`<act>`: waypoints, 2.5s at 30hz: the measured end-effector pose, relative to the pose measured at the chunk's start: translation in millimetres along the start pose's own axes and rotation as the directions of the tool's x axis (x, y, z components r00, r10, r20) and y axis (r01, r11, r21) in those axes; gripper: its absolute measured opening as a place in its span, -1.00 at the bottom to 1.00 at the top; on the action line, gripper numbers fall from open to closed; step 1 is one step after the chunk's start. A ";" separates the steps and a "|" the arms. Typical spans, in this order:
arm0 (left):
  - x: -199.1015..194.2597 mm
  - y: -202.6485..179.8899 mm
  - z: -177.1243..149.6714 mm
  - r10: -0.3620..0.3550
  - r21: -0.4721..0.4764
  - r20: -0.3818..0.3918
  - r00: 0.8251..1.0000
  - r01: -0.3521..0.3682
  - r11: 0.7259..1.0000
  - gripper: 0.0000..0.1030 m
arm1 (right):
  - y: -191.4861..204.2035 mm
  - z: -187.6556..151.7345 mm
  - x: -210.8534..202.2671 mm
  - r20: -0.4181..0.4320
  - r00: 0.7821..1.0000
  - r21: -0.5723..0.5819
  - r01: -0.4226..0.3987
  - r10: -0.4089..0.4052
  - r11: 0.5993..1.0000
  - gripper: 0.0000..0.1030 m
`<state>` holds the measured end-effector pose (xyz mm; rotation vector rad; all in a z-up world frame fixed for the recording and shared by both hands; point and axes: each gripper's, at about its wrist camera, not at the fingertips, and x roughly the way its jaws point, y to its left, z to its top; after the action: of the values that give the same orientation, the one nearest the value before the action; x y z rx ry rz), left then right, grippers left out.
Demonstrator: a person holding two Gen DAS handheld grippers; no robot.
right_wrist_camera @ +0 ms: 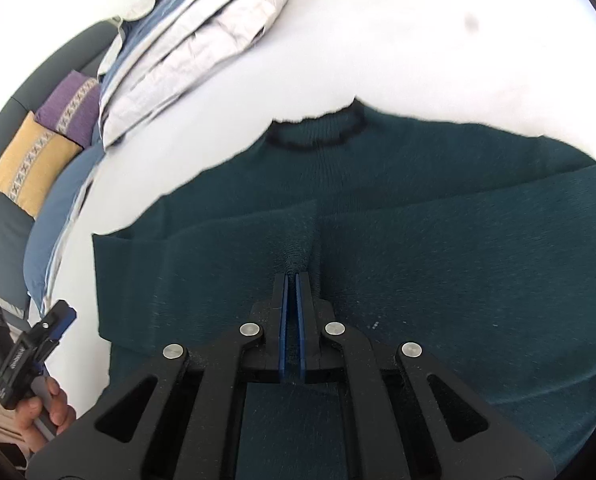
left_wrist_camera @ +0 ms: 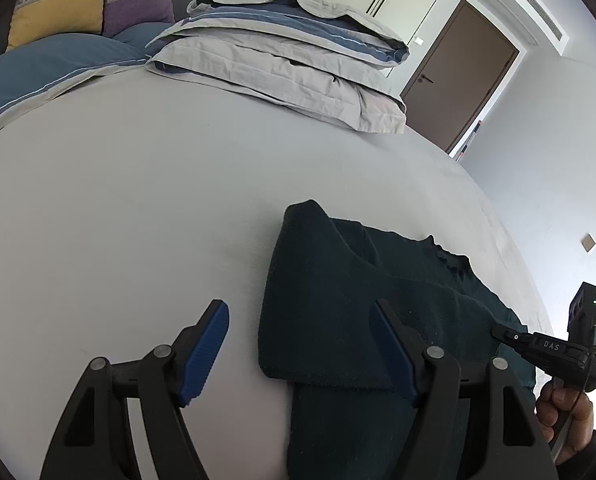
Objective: Fold small clothes
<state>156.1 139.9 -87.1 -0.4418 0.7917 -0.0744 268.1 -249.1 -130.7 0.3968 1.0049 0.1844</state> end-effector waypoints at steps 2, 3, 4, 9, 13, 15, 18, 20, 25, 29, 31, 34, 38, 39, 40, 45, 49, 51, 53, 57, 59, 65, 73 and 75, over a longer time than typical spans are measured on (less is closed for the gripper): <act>0.0 0.0 0.4 0.000 -0.007 -0.001 1.000 0.000 1.000 0.45 | -1.7 -1.5 -10.6 0.020 1.000 0.010 -0.009 0.009 1.000 -0.96; -0.6 0.6 0.9 -0.003 -0.009 0.000 1.000 0.003 1.000 0.45 | -3.2 -2.5 -16.3 0.028 0.999 0.016 -0.017 0.016 1.000 -0.96; -0.9 0.6 1.6 -0.003 -0.009 0.001 1.000 0.003 1.000 0.45 | -5.2 -3.1 -21.1 0.032 0.999 0.018 -0.020 0.020 1.000 -0.96; 2.4 -0.5 4.1 0.003 -0.003 -0.008 1.000 -0.003 1.000 0.45 | -34.9 -11.0 -47.7 0.039 0.998 0.050 0.040 -0.042 0.998 -0.96; 18.6 -8.9 8.6 0.026 0.034 -0.037 0.999 -0.025 0.999 0.45 | -64.8 -15.1 -41.3 0.003 0.997 0.090 0.073 -0.073 0.993 -0.96; 28.7 -13.6 12.4 0.036 0.050 -0.055 0.998 -0.034 0.998 0.44 | -68.0 -19.1 -36.8 -0.006 0.996 0.072 0.085 -0.084 0.994 -0.96; 44.8 -19.0 20.4 0.070 0.085 -0.078 0.994 -0.064 0.994 0.41 | -66.0 -21.2 -35.9 0.003 0.997 0.053 0.078 -0.079 0.996 -0.95; 59.7 -20.8 30.8 0.093 0.099 -0.089 0.992 -0.084 0.992 0.39 | -64.5 -20.6 -36.0 0.003 0.997 0.044 0.072 -0.072 0.996 -0.95; 100.7 -25.7 51.6 0.128 0.120 -0.143 0.981 -0.111 0.986 0.29 | -57.4 -18.0 -42.5 0.029 0.996 -0.020 0.082 -0.081 0.996 -0.95; 131.1 -29.6 46.5 0.140 0.145 -0.197 0.970 -0.112 0.983 -0.26 | -55.5 -17.6 -46.8 0.035 0.990 -0.050 0.135 -0.134 0.990 -0.95; 134.3 -34.4 43.3 0.159 0.190 -0.171 0.972 -0.126 0.974 -0.41 | -59.3 -18.8 -45.1 0.025 0.986 -0.055 0.163 -0.162 0.985 -0.95; 135.5 -35.6 42.6 0.164 0.225 -0.151 0.975 -0.128 0.966 -0.66 | -67.1 -22.7 -40.9 0.019 0.985 -0.032 0.170 -0.169 0.985 -0.96; 141.5 -27.3 44.2 0.151 0.242 -0.138 0.979 -0.115 0.964 -0.76 | -75.5 -28.1 -34.7 0.021 0.987 -0.006 0.160 -0.160 0.987 -0.96; 143.3 -28.3 46.0 0.158 0.247 -0.136 0.978 -0.121 0.961 -0.76 | -75.6 -28.3 -33.1 0.021 0.986 -0.009 0.164 -0.164 0.986 -0.96; 143.8 -29.3 47.6 0.168 0.256 -0.131 0.977 -0.131 0.958 -0.77 | -75.4 -28.0 -32.2 0.021 0.985 -0.010 0.169 -0.168 0.986 -0.96; 133.6 -25.6 53.4 0.165 0.213 -0.118 0.979 -0.137 0.967 -0.74 | -65.3 -24.9 -36.6 0.018 0.985 -0.033 0.174 -0.173 0.984 -0.94; 95.7 -35.7 37.3 0.157 0.272 -0.068 0.985 -0.133 0.953 -0.73 | -64.0 -24.4 -56.3 0.058 0.989 0.000 0.135 -0.135 0.991 -0.79; 78.1 -42.0 23.9 0.145 0.307 -0.062 0.988 -0.119 0.944 -0.63 | -65.4 -22.5 -62.2 0.068 0.990 0.020 0.122 -0.123 0.992 -0.60; 66.2 -48.6 9.2 0.159 0.354 -0.049 0.986 -0.132 0.926 -0.47 | -65.2 -21.0 -64.4 0.075 0.990 0.029 0.120 -0.122 0.992 -0.30; 75.7 -51.9 -11.9 0.242 0.445 -0.053 0.969 -0.194 0.874 -0.43 | -59.7 -24.0 -54.1 0.041 0.991 0.004 0.124 -0.124 0.992 -0.11; 84.1 -40.4 -17.5 0.239 0.427 -0.071 0.969 -0.187 0.885 -0.37 | -56.9 -29.1 -40.1 -0.019 0.985 -0.041 0.170 -0.171 0.985 -0.54; 86.0 -34.0 -15.1 0.225 0.422 -0.079 0.971 -0.172 0.890 -0.34 | -59.9 -29.1 -44.5 0.018 0.976 -0.029 0.216 -0.216 0.976 -0.94; 85.3 -35.0 -19.4 0.228 0.429 -0.065 0.971 -0.179 0.885 -0.33 | -72.9 -38.3 -36.8 0.015 0.979 -0.051 0.205 -0.204 0.977 -0.96; 79.2 -30.1 -14.7 0.201 0.397 -0.072 0.977 -0.157 0.904 -0.27 | -81.2 -38.1 -40.0 0.012 0.986 -0.004 0.164 -0.164 0.986 -0.95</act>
<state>204.6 89.3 -137.0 0.0159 0.8999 -0.0834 212.1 -327.5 -150.3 0.3083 1.0200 0.0363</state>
